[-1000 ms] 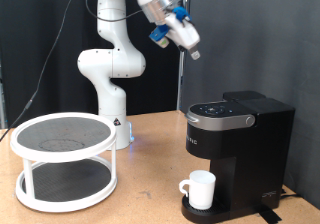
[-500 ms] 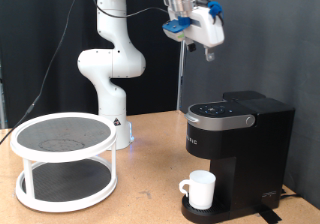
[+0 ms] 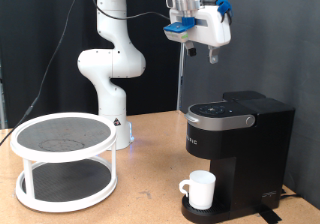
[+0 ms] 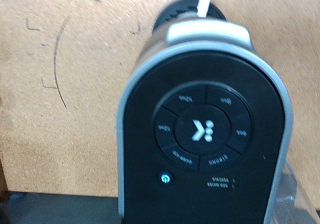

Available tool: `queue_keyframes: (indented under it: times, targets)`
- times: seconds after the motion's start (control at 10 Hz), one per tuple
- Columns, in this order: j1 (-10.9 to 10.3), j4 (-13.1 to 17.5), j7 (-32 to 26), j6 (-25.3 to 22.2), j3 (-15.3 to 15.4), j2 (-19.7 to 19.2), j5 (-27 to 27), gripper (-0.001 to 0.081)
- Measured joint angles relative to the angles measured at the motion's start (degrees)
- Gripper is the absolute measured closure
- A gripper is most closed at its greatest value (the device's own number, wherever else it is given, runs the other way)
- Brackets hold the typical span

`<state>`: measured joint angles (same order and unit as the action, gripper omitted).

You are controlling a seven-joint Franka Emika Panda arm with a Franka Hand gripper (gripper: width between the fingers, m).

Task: Make a cup of coffee with the keurig machine

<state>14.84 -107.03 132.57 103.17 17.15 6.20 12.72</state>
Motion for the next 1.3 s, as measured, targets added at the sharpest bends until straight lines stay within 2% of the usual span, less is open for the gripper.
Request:
queue_keyframes:
  times: [0.6,1.0,1.1,1.2,1.3]
  targets:
    - [-0.6,-0.5,-1.1,1.0,3.0,-1.8,-1.8,0.0071]
    - [-0.6,-3.2,-0.5,3.4,4.2,-2.6,-2.4,0.0071]
    - [-0.6,-3.7,-0.5,3.6,4.2,-2.7,-2.4,0.0161]
    - [-0.6,-4.1,-0.5,3.9,4.2,-2.8,-2.2,0.0161]
    - [-0.6,-4.4,-0.4,4.1,4.2,-2.9,-2.1,0.0335]
